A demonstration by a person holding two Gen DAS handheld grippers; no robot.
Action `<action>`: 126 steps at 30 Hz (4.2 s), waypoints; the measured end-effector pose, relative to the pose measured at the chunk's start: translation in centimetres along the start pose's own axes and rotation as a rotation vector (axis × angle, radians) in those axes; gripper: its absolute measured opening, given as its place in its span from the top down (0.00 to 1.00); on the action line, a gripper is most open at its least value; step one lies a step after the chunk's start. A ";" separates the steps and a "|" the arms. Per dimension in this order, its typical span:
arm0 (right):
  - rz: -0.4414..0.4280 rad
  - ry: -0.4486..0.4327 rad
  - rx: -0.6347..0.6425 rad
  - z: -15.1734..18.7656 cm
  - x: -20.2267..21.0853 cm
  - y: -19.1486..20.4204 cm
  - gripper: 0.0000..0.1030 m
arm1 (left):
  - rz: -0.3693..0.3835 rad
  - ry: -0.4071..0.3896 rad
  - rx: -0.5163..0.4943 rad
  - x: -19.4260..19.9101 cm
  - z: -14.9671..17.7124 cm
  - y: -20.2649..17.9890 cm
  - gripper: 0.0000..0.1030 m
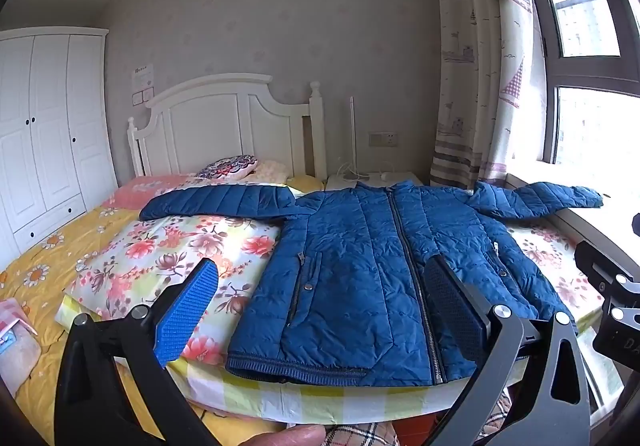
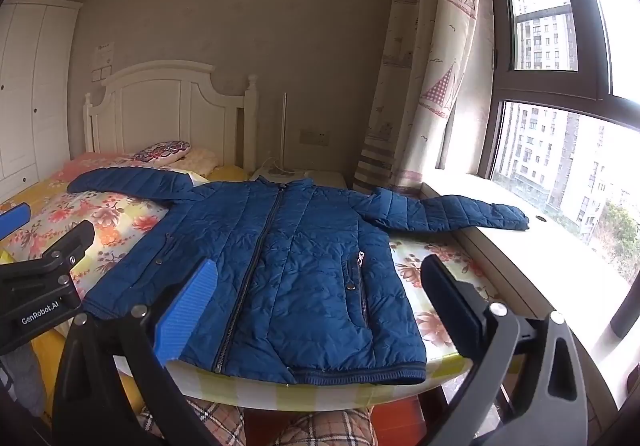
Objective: Fold large clothes
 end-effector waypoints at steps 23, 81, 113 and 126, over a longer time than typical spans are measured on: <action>-0.005 -0.001 -0.003 0.1 0.1 1.0 0.02 | 0.002 0.009 0.008 -0.2 0.4 0.1 0.04; -0.035 0.046 -0.019 1.8 -1.3 1.5 0.02 | -0.008 0.070 0.019 -2.0 2.7 0.7 0.04; 0.119 0.324 -0.328 10.0 -21.6 -11.6 0.02 | 0.070 0.462 -0.123 -29.1 6.9 -6.0 0.04; 0.282 0.329 -0.669 12.5 -34.2 -29.1 0.12 | 0.091 0.597 -0.017 -40.8 13.9 -6.6 0.04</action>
Point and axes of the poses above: each gripper's, at about its wrist camera, not at the fingertips, and x roughly against the way its jaws point, y to its left, z to its underside, the point moved 5 cm from there along -x, roughly the way its jaws point, and after that the axes turned 12 degrees about -y, right-handed, at the moved point
